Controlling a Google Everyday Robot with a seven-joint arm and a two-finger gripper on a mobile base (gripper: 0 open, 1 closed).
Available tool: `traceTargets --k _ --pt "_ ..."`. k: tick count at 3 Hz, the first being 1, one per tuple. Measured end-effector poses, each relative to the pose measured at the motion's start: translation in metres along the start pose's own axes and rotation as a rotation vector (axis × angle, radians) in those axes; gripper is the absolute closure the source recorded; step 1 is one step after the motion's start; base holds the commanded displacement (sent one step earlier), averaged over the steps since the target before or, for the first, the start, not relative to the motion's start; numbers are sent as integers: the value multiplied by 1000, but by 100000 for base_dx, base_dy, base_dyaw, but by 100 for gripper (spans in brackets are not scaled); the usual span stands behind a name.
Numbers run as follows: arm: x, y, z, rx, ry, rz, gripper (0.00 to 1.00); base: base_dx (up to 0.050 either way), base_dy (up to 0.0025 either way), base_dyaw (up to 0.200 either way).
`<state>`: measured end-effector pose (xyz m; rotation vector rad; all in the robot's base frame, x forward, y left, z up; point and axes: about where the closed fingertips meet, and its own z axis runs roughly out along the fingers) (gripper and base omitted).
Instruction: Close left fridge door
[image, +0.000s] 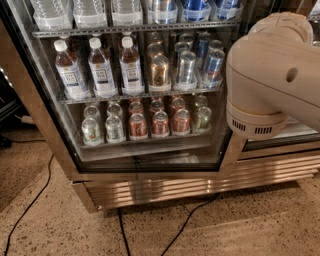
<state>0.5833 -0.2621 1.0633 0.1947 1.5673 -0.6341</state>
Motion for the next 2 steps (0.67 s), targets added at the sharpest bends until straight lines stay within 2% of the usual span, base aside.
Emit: traceTargets --k 2 --pt "0 1 1 -4 1 5 100 0 0 0"
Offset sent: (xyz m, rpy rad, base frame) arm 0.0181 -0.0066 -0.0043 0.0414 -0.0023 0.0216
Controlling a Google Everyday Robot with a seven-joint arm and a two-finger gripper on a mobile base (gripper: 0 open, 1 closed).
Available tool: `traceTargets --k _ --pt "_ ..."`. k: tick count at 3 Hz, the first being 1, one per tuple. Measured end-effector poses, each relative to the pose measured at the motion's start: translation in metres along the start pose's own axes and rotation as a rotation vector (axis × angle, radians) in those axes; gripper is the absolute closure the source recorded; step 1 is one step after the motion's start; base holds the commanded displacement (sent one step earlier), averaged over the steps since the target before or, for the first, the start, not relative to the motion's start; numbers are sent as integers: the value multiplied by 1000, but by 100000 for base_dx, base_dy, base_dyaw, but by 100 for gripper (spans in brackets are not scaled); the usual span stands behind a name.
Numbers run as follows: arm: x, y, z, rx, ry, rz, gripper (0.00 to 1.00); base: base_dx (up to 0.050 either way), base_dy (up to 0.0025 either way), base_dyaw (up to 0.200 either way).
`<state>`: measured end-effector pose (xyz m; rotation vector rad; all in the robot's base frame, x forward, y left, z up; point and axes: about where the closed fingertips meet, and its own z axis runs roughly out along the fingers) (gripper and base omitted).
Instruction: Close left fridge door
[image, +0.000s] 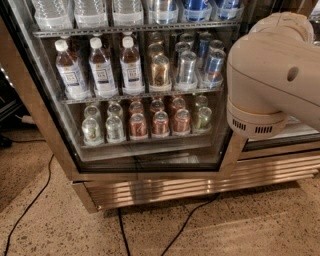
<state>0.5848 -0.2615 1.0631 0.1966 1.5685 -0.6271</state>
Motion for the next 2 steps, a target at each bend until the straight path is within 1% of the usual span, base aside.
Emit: traceTargets --k 2 --pt "1 2 1 -7 -1 14 100 0 0 0"
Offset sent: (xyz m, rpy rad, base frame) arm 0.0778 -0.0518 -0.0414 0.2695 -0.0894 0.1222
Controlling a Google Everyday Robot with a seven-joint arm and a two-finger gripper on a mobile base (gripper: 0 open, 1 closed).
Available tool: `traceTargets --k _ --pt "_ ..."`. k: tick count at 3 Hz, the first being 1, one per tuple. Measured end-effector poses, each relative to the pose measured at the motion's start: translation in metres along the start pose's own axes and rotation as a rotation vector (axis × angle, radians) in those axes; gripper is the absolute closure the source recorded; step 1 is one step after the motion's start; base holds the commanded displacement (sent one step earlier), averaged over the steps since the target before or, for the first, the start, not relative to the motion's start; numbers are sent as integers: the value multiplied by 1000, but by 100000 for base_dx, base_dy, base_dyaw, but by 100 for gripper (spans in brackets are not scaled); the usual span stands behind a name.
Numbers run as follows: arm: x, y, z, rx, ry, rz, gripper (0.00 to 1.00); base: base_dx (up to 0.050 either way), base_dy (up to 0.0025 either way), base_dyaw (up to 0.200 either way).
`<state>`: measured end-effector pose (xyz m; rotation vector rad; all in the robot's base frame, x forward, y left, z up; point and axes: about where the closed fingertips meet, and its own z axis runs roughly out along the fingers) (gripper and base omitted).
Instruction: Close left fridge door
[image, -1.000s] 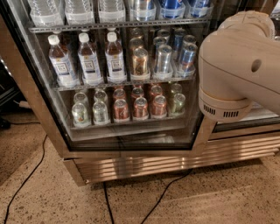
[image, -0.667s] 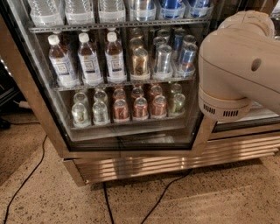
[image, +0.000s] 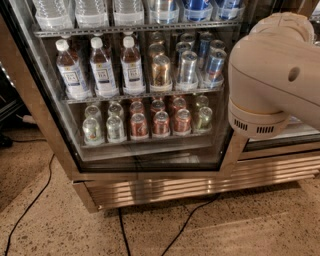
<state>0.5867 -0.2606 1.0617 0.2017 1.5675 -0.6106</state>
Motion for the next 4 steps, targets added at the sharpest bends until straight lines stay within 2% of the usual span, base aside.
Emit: traceTargets --k 1,2,4 --pt "0 1 0 -4 -2 7 100 4948 -1 -24" --pt "0 1 0 -4 -2 7 100 4393 212 9590" --pt "3 -11 -9 -4 -2 7 100 0 0 0"
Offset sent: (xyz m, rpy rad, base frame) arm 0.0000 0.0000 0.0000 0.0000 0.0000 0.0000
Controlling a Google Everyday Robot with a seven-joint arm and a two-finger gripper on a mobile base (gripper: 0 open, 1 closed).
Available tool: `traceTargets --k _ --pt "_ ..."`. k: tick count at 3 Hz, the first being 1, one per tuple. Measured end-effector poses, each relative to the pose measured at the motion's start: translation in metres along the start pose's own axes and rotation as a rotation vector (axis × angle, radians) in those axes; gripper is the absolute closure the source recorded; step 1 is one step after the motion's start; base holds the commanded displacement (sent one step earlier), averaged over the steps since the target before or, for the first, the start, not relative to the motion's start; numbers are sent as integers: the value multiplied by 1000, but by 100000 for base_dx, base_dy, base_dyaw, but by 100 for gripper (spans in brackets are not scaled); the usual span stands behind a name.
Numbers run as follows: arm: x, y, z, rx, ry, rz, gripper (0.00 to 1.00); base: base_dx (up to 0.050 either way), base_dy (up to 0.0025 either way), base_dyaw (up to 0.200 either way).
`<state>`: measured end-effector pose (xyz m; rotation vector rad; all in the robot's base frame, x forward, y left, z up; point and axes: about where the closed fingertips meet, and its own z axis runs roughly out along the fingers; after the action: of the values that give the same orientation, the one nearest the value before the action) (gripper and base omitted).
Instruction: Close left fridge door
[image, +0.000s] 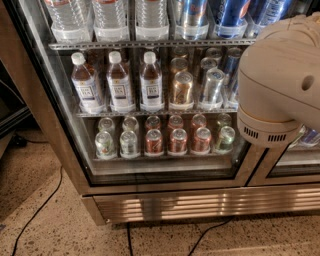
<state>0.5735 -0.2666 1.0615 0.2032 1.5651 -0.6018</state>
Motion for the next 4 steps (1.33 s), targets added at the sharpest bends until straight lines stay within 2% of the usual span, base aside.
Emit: traceTargets --k 3,4 --pt "-7 -9 -7 6 -7 6 100 0 0 0" --pt "-11 -19 -24 52 43 1 100 0 0 0"
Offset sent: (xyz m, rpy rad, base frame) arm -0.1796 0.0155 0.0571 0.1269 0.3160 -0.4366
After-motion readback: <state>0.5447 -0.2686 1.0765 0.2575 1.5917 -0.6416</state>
